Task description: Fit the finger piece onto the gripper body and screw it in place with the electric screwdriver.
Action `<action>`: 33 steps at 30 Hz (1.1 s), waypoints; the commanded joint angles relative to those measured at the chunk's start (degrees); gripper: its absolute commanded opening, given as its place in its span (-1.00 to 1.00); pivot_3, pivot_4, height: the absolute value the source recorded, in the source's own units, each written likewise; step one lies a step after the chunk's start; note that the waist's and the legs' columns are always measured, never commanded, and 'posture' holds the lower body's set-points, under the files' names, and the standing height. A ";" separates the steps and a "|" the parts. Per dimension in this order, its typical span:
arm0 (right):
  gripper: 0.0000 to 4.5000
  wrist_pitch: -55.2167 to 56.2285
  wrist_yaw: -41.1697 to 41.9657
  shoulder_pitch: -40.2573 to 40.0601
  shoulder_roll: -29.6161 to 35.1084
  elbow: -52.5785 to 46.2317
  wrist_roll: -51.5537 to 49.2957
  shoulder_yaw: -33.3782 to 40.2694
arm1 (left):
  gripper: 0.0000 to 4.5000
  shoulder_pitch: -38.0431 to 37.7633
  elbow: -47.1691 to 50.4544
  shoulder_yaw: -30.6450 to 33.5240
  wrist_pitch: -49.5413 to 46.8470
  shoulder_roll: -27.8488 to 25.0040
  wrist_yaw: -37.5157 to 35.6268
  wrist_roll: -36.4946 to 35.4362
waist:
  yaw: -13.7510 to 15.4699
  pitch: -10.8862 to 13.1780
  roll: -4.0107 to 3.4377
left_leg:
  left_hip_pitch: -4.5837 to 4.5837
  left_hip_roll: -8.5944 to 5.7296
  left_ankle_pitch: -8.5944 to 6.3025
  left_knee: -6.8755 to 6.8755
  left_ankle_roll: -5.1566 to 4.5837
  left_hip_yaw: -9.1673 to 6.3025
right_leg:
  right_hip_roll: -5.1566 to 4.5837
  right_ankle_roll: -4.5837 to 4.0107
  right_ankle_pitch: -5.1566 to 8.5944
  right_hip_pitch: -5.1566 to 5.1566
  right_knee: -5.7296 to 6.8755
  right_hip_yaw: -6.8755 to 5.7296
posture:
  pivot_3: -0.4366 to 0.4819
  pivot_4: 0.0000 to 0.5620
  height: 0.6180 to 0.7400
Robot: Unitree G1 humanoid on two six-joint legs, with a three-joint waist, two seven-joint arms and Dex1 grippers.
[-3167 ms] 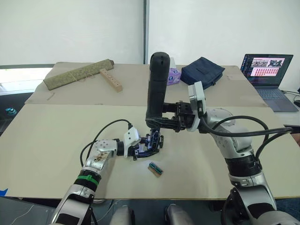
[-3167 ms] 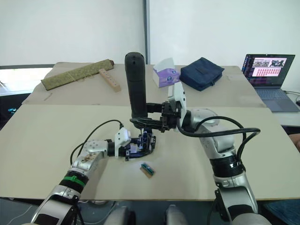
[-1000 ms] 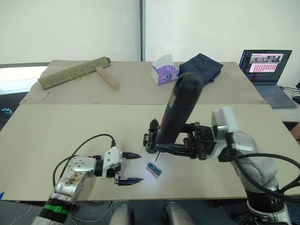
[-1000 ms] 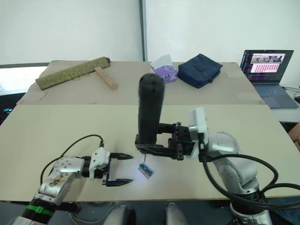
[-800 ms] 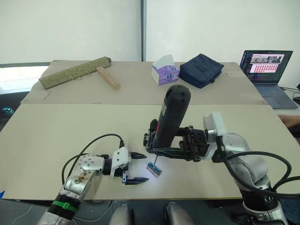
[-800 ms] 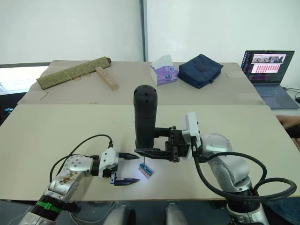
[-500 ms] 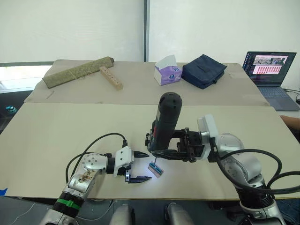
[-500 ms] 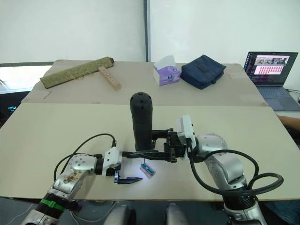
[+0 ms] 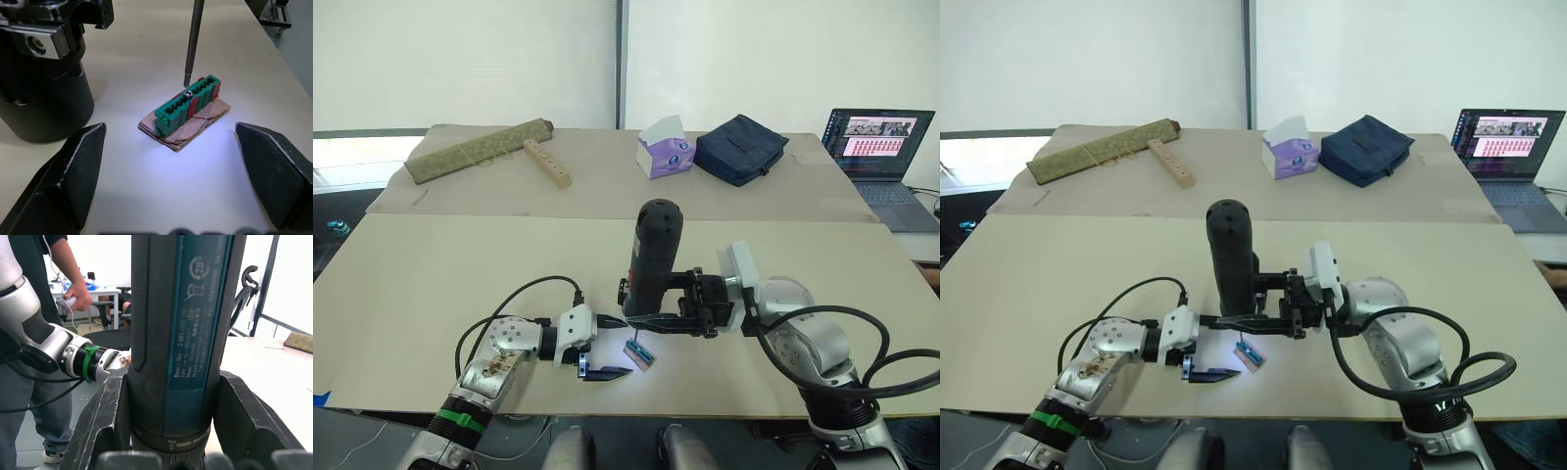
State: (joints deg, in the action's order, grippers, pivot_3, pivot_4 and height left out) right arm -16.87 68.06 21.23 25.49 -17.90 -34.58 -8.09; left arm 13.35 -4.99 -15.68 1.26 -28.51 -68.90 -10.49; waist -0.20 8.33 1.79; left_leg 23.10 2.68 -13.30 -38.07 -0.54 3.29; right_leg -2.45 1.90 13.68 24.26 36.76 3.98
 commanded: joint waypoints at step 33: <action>-0.14 1.33 0.52 0.53 0.61 -0.27 -0.30 0.84 | 0.98 -0.43 2.10 -1.84 -3.54 -1.19 -0.34 0.59 | -0.44 0.00 0.00 | 0.01 0.01 0.00 0.00 0.00 0.00 | 0.01 0.00 0.00 0.01 0.01 0.00 | -0.05 -0.47 1.00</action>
State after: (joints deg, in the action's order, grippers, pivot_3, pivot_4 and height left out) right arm -16.87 68.50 21.21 26.04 -16.94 -34.45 -8.18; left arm 13.18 -2.54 -16.22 -1.66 -29.53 -68.98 -10.46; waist -0.64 8.33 1.79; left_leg 23.11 2.69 -13.30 -38.07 -0.54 3.29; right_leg -2.44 1.90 13.68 24.27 36.77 3.98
